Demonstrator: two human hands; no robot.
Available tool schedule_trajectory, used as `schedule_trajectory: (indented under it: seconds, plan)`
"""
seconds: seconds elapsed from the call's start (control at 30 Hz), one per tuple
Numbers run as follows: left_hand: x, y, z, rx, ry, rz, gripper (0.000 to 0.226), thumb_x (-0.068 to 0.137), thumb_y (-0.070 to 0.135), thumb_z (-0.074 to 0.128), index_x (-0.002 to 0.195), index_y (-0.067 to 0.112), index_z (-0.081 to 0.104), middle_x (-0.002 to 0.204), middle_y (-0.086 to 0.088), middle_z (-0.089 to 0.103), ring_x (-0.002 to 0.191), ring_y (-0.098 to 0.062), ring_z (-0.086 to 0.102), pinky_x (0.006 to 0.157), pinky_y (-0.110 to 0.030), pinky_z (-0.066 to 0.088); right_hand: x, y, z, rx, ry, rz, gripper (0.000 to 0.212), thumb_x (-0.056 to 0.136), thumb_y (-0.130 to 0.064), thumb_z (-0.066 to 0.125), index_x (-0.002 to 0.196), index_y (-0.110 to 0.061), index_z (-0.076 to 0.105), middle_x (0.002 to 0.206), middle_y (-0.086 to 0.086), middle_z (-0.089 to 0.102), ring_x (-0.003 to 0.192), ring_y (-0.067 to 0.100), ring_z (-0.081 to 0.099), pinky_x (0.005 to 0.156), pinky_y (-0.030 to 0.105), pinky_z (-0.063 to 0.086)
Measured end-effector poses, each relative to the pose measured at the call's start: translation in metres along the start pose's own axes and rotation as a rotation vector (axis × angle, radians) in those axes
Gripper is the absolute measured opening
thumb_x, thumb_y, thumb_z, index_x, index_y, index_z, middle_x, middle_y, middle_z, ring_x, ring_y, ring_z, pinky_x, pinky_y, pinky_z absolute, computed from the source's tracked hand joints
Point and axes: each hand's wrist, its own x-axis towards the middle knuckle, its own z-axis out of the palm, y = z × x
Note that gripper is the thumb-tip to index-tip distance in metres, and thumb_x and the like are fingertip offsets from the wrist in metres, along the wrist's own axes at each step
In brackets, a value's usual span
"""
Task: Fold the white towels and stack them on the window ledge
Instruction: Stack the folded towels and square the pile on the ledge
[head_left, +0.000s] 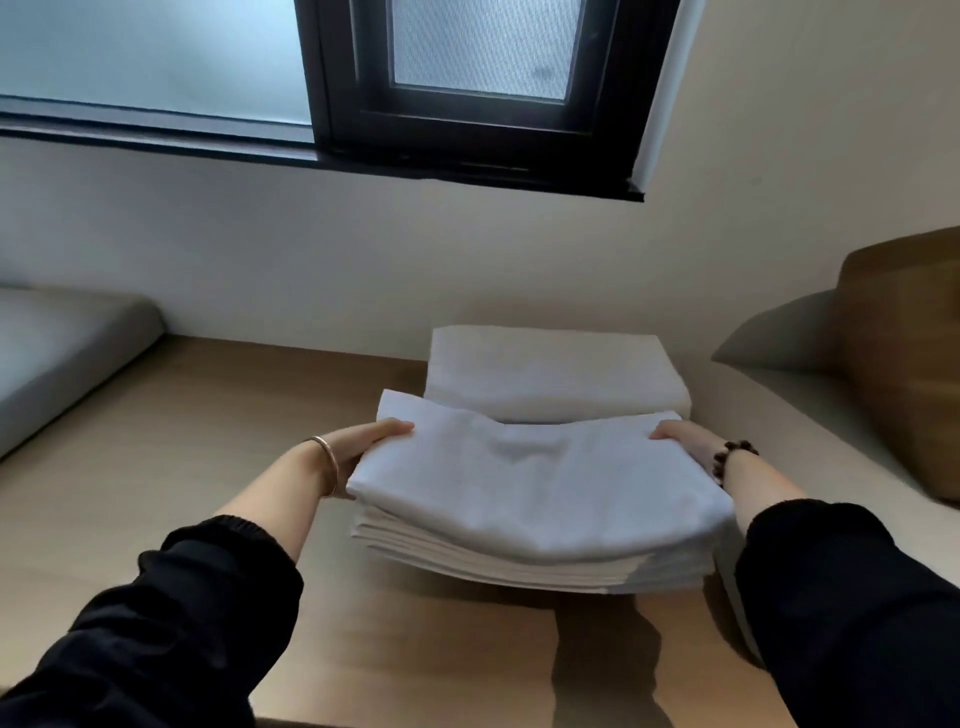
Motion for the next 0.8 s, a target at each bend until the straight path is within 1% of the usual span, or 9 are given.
schedule_trajectory:
  seconds: [0.1, 0.2, 0.33, 0.43, 0.57, 0.6, 0.67, 0.73, 0.8]
  plan:
    - [-0.014, 0.034, 0.008, -0.002, -0.054, 0.08, 0.042, 0.082, 0.042, 0.066, 0.106, 0.008, 0.065, 0.092, -0.01, 0.073, 0.075, -0.021, 0.07, 0.074, -0.031, 0.055, -0.017, -0.024, -0.021, 0.025, 0.008, -0.044, 0.023, 0.089, -0.024, 0.051, 0.085, -0.002, 0.06, 0.071, 0.016, 0.063, 0.067, 0.031, 0.058, 0.067, 0.032, 0.042]
    - [-0.026, 0.071, 0.014, 0.014, -0.133, 0.192, 0.044, 0.078, 0.038, 0.066, 0.109, 0.007, 0.064, 0.101, -0.011, 0.071, 0.08, -0.02, 0.07, 0.076, -0.03, 0.055, -0.029, -0.044, -0.046, 0.107, 0.023, -0.1, 0.026, 0.092, -0.021, 0.048, 0.075, -0.004, 0.058, 0.058, 0.011, 0.062, 0.05, 0.025, 0.058, 0.054, 0.028, 0.04]
    - [-0.036, 0.118, 0.027, 0.105, -0.086, 0.308, 0.034, 0.085, 0.037, 0.063, 0.103, 0.009, 0.066, 0.093, -0.01, 0.073, 0.073, -0.019, 0.07, 0.068, -0.026, 0.056, -0.033, -0.069, -0.073, 0.182, 0.081, -0.168, 0.026, 0.091, -0.023, 0.049, 0.077, -0.004, 0.059, 0.058, 0.01, 0.061, 0.058, 0.026, 0.054, 0.059, 0.03, 0.04]
    - [-0.029, 0.144, 0.038, 0.203, 0.017, 0.336, 0.034, 0.074, 0.033, 0.071, 0.098, 0.01, 0.066, 0.079, -0.006, 0.073, 0.069, -0.019, 0.069, 0.065, -0.029, 0.052, -0.033, -0.088, -0.086, 0.285, 0.126, -0.218, 0.023, 0.09, -0.02, 0.049, 0.075, -0.005, 0.058, 0.056, 0.01, 0.061, 0.058, 0.028, 0.054, 0.059, 0.03, 0.043]
    - [-0.015, 0.169, 0.042, 0.286, 0.124, 0.56, 0.041, 0.053, 0.016, 0.076, 0.092, 0.01, 0.065, 0.078, -0.004, 0.069, 0.071, -0.018, 0.065, 0.071, -0.029, 0.053, -0.027, -0.113, -0.097, 0.431, 0.144, -0.306, 0.008, 0.087, -0.011, 0.056, 0.087, -0.005, 0.062, 0.077, 0.014, 0.062, 0.067, 0.028, 0.057, 0.068, 0.036, 0.048]
    - [-0.01, 0.177, 0.04, 0.308, 0.179, 0.654, 0.035, 0.052, 0.011, 0.077, 0.086, 0.012, 0.066, 0.078, -0.004, 0.066, 0.073, -0.018, 0.062, 0.07, -0.028, 0.052, -0.022, -0.121, -0.102, 0.46, 0.16, -0.344, 0.01, 0.086, -0.006, 0.058, 0.094, -0.002, 0.063, 0.083, 0.015, 0.061, 0.07, 0.028, 0.058, 0.07, 0.038, 0.049]
    - [0.002, 0.192, 0.037, 0.35, 0.321, 0.848, 0.029, 0.055, 0.002, 0.078, 0.077, 0.015, 0.064, 0.081, -0.004, 0.063, 0.078, -0.019, 0.058, 0.067, -0.026, 0.048, -0.008, -0.136, -0.109, 0.501, 0.224, -0.49, 0.034, 0.082, 0.005, 0.06, 0.116, 0.004, 0.059, 0.098, 0.017, 0.063, 0.085, 0.03, 0.06, 0.078, 0.04, 0.05]
    - [0.014, 0.197, 0.036, 0.36, 0.437, 0.989, 0.034, 0.057, -0.003, 0.081, 0.084, 0.009, 0.064, 0.086, -0.007, 0.062, 0.082, -0.019, 0.056, 0.068, -0.027, 0.045, 0.003, -0.145, -0.11, 0.55, 0.293, -0.615, 0.045, 0.081, 0.013, 0.06, 0.125, 0.003, 0.055, 0.11, 0.015, 0.061, 0.103, 0.028, 0.057, 0.094, 0.042, 0.046]
    - [0.031, 0.182, 0.033, 0.42, 0.582, 1.118, 0.032, 0.065, -0.002, 0.08, 0.093, -0.001, 0.065, 0.087, -0.008, 0.06, 0.082, -0.02, 0.057, 0.07, -0.028, 0.042, 0.024, -0.136, -0.104, 0.592, 0.268, -0.652, 0.044, 0.083, 0.013, 0.058, 0.123, -0.004, 0.055, 0.107, 0.011, 0.062, 0.108, 0.026, 0.053, 0.101, 0.043, 0.039]
